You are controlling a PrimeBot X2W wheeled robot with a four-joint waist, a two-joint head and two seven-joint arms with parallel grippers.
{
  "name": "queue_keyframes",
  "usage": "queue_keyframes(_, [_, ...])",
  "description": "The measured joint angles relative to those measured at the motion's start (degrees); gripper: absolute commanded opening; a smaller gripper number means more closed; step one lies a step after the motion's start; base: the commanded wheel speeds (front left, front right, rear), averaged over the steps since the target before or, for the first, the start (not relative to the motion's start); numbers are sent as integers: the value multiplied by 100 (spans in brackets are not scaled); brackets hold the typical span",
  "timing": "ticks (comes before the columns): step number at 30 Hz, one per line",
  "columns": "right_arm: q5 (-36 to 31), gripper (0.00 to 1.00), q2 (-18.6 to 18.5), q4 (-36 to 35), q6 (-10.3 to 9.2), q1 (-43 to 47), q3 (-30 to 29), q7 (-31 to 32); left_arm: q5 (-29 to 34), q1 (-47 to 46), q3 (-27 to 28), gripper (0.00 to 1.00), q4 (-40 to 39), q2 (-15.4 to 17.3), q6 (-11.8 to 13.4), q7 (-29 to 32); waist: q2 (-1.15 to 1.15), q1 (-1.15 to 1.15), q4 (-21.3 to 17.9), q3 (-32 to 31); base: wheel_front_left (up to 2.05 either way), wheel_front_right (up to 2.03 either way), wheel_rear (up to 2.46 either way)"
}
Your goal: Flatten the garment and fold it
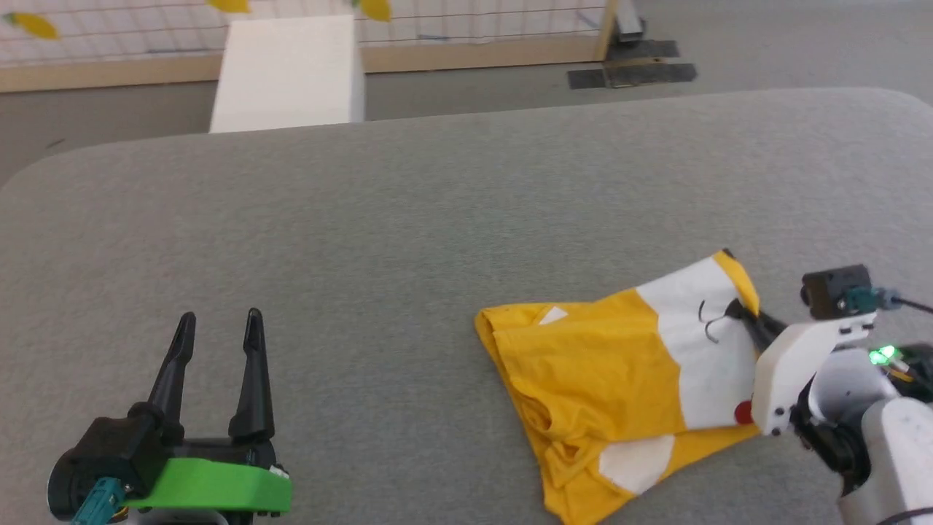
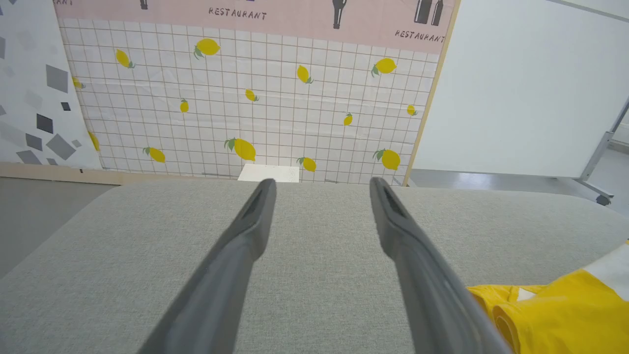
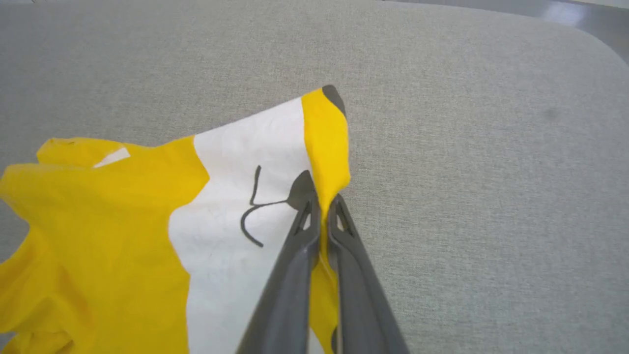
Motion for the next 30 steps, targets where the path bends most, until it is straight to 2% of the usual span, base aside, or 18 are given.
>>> queue_keyframes(4, [7,0,-379,24,0,-311,191,32,0,-28,-5,100,-1,24,-8,18,0,0,-325,13,0,0,0])
queue_keyframes(15, [-102,0,-829,-56,0,-1042,542,98,105,-251,-60,100,-114,93,-5,27,0,0,-1143,212,0,0,0])
queue_keyframes(24, [-390,0,-1678,-53,0,-1648,405,-120,490,-654,30,100,-517,428,7,63,0,0,-1327,830,0,0,0])
queue_keyframes(30, [-616,0,-2042,141,0,-1984,100,-265,664,-1045,159,100,-950,659,-58,55,0,0,-1352,1393,0,0,0])
